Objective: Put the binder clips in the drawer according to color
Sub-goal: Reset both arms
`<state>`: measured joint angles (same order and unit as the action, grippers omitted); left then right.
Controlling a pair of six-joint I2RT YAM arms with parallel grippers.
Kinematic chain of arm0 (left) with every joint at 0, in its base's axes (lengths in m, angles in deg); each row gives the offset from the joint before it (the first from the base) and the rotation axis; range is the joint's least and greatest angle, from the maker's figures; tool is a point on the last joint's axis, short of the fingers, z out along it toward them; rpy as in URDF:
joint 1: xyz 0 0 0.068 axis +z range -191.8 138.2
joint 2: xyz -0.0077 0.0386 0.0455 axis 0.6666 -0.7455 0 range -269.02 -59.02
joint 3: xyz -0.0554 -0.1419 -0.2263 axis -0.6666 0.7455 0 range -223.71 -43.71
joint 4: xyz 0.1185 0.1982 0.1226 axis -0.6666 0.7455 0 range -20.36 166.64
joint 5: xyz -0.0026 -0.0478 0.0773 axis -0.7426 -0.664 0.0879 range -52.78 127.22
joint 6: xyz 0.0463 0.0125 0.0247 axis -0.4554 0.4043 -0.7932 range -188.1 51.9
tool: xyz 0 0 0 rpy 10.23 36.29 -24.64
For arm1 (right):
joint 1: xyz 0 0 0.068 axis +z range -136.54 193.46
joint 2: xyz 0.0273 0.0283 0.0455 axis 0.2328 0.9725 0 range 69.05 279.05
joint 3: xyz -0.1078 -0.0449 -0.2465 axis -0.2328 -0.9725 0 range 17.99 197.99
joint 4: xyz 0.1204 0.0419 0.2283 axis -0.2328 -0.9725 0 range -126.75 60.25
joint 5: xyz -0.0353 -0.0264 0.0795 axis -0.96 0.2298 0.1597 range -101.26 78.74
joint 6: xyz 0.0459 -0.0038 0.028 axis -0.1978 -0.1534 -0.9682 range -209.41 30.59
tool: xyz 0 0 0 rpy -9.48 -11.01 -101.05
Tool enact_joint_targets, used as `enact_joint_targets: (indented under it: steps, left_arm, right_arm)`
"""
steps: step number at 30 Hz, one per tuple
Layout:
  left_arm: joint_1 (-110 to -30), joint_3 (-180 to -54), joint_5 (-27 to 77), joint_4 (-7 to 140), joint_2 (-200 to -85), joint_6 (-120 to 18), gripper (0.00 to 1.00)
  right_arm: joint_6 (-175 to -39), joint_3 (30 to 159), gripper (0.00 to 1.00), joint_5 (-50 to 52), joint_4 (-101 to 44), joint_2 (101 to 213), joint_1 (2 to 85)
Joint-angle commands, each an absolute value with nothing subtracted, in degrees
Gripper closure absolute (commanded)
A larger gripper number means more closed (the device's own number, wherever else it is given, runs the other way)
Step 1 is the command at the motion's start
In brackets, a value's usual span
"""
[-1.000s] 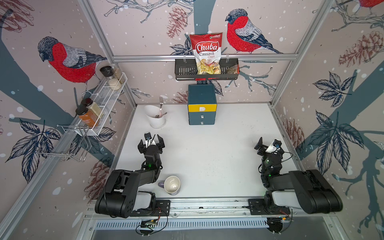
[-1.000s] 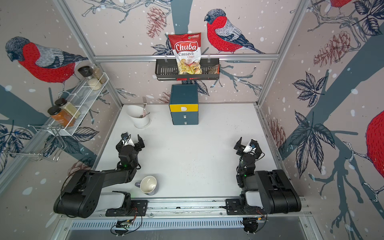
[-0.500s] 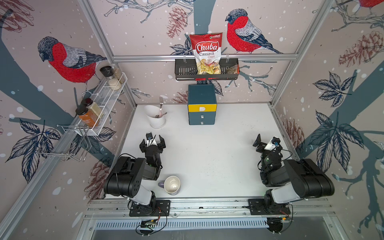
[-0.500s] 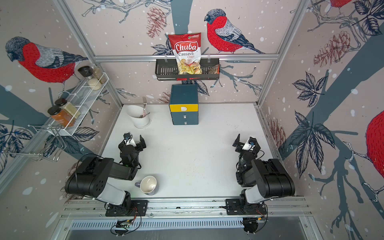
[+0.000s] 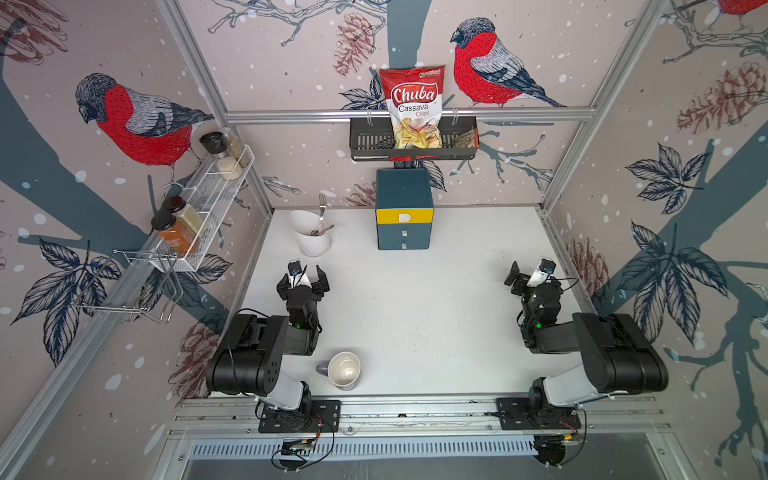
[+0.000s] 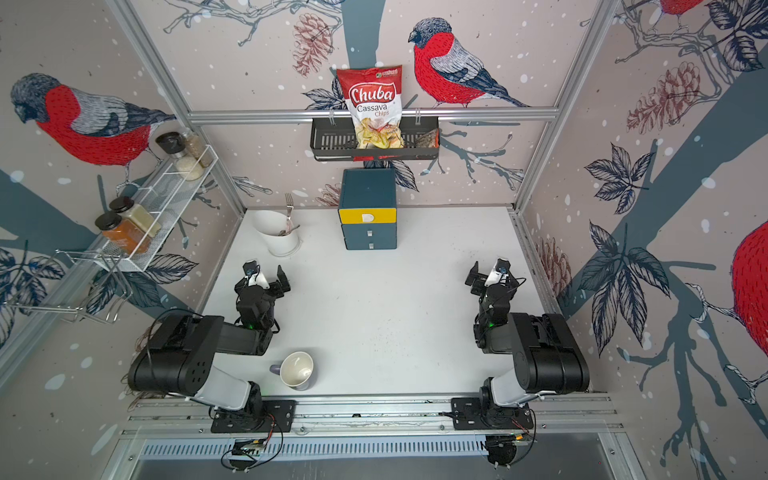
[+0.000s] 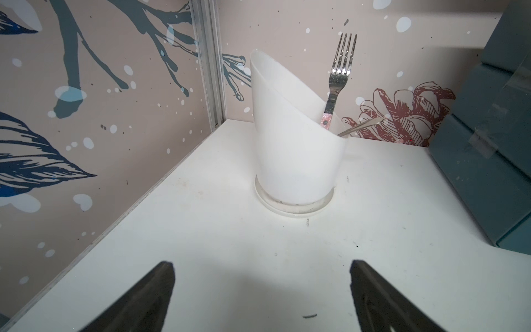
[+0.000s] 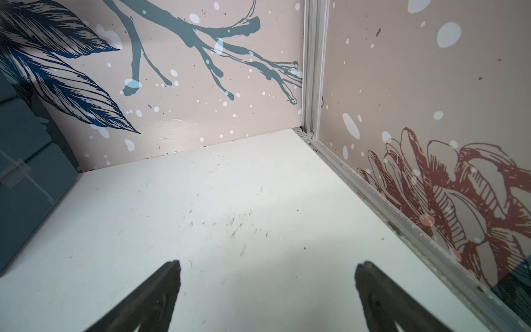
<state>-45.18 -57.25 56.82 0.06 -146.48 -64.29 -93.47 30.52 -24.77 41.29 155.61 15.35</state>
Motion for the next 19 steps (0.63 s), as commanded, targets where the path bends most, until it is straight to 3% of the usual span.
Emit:
enact_joint_targets:
  steps: [1, 19]
  left_arm:
    - [-45.0, -57.5, 56.6, -0.6, -146.2, -63.9, 0.02]
    - [-44.9, -57.3, 56.6, -0.7, -146.1, -64.0, 0.02]
  right_arm:
    - [-94.0, 30.8, 0.0, -24.3, 40.9, 155.5, 15.4]
    - [-93.9, 30.8, 0.0, -24.4, 41.2, 155.4, 15.6]
